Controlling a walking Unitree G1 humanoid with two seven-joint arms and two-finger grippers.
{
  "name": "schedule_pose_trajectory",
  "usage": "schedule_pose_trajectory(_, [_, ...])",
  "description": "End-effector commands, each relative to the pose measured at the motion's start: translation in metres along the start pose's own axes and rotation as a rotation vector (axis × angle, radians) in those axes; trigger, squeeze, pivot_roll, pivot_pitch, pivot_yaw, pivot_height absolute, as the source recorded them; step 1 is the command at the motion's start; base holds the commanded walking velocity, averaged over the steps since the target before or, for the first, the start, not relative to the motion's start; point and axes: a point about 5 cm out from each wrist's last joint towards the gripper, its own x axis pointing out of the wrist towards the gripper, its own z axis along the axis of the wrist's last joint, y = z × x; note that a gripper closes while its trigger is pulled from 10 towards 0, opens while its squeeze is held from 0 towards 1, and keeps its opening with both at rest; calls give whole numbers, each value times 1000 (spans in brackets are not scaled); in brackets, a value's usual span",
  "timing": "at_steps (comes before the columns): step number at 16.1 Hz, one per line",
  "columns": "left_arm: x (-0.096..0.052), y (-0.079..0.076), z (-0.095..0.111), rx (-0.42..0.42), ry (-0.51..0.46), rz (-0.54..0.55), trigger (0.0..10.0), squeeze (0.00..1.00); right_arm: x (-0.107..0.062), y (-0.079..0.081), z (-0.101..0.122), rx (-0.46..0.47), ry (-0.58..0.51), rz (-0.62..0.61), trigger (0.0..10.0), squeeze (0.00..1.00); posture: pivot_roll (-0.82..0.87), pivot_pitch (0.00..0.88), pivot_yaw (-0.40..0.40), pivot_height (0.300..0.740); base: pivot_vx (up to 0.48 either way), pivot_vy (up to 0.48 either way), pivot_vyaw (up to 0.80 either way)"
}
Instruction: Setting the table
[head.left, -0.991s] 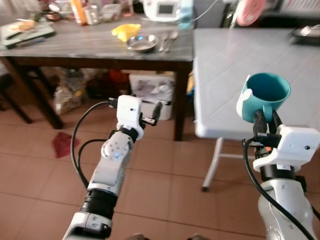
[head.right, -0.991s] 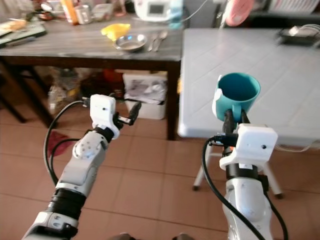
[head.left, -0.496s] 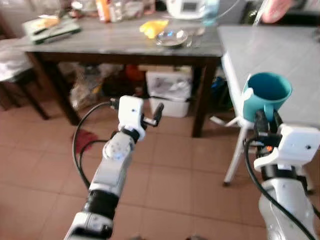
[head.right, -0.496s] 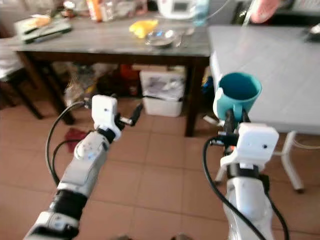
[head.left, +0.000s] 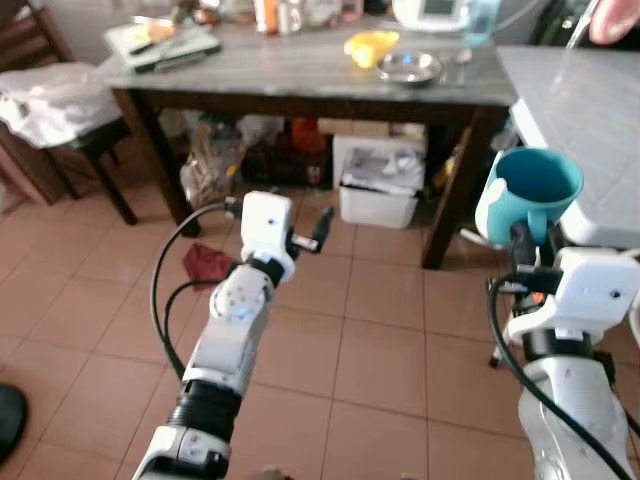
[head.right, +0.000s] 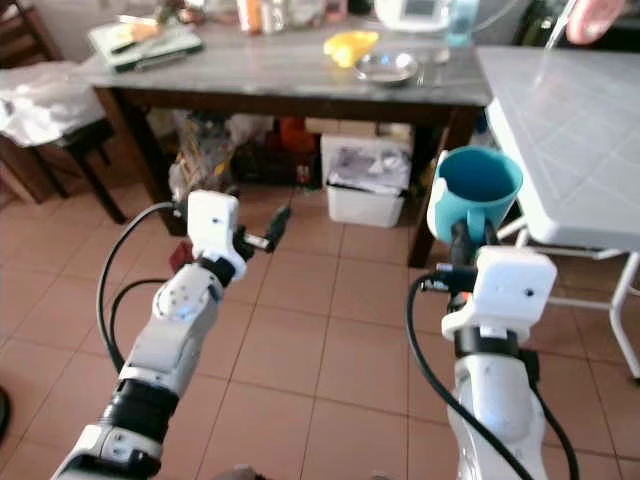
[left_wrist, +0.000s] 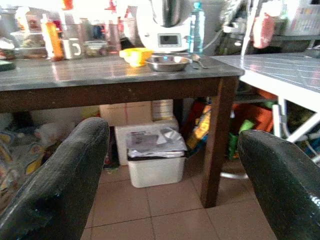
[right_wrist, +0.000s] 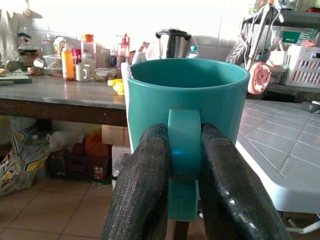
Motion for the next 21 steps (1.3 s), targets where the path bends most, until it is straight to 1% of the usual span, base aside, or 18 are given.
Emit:
schedule_pose_trajectory(1, [1,-6,6,-2,-32,-45,10000,0,0,-4,5,-6,-22,-12,10000,0,-41,122,28,714,0,0,0])
schedule_pose_trajectory(3, [1,-8,7,-1,-42,-70,10000,0,1,-4,5,-8,-23,-11,10000,0,-38,118,28,714,0,0,0])
schedule_pose_trajectory(11, [-1,-10,4,-6,-34,-77,10000,0,1,-4,5,-5,-23,-6,10000,0,-40,117,24,714,0,0,0])
schedule_pose_trajectory(14, [-2,-11,3,-1,-32,-84,10000,0,0,-3,5,-9,-18,-7,10000,0,-43,121,25,714,0,0,-438])
schedule_pose_trajectory(21, [-2,-14,2,6,-29,-100,10000,0,0,-2,4,-5,-11,-6,10000,0,-46,128,27,714,281,0,-475])
